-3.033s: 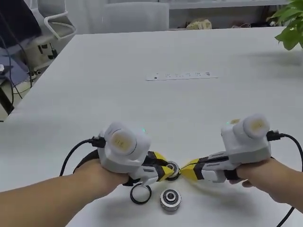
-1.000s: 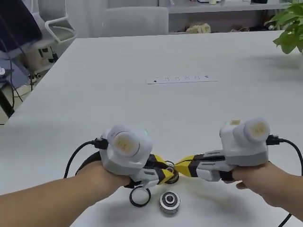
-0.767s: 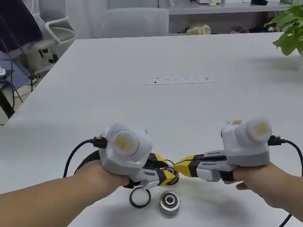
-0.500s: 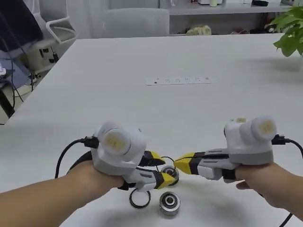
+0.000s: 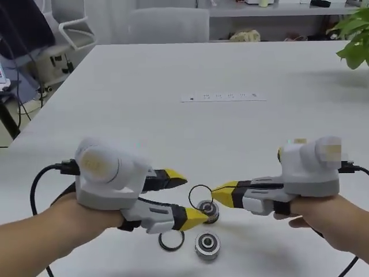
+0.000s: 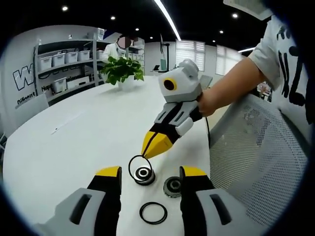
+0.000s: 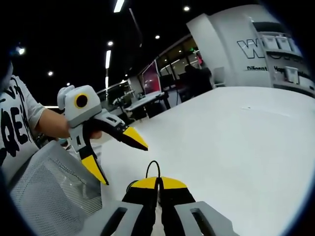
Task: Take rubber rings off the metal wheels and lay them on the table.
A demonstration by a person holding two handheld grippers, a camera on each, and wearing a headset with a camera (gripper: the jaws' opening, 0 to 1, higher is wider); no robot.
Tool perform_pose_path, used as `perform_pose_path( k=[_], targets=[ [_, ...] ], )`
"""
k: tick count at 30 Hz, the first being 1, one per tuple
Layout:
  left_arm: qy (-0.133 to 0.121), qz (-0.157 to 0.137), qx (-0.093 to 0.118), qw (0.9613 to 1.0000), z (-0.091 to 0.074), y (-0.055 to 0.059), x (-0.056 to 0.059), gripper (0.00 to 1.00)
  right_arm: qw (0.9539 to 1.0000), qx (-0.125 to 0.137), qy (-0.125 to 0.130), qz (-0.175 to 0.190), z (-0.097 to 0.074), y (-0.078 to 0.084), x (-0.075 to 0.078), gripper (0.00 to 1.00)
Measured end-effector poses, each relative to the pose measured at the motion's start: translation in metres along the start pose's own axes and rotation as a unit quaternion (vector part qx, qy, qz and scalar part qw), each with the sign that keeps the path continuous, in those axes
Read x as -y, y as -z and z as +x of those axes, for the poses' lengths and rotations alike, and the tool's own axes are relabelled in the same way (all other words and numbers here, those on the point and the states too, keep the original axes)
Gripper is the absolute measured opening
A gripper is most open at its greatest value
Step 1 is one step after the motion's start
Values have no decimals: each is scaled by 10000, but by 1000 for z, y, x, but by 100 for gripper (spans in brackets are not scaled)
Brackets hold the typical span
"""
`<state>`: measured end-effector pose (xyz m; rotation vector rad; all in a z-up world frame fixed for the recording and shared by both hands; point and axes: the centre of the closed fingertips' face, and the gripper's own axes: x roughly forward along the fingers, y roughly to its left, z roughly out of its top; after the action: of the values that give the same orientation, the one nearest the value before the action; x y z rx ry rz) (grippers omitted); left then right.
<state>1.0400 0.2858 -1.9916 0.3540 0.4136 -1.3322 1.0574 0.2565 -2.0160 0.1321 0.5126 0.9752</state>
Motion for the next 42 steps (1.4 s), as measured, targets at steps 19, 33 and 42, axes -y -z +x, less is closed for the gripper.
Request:
perform_pose_path(
  k=[19,33,42],
  targets=[
    [-400,3,134,9991,-45,9,0,68,9984,-284,-463,143,23,6,-32,0],
    [-602,-212,52,9979,-65,31,-2,77,9954,-712,-610,171,43,26,-46,0],
    [-677,-286,18,9973,-70,37,-4,78,9929,-1024,-567,217,51,40,-46,0]
  ],
)
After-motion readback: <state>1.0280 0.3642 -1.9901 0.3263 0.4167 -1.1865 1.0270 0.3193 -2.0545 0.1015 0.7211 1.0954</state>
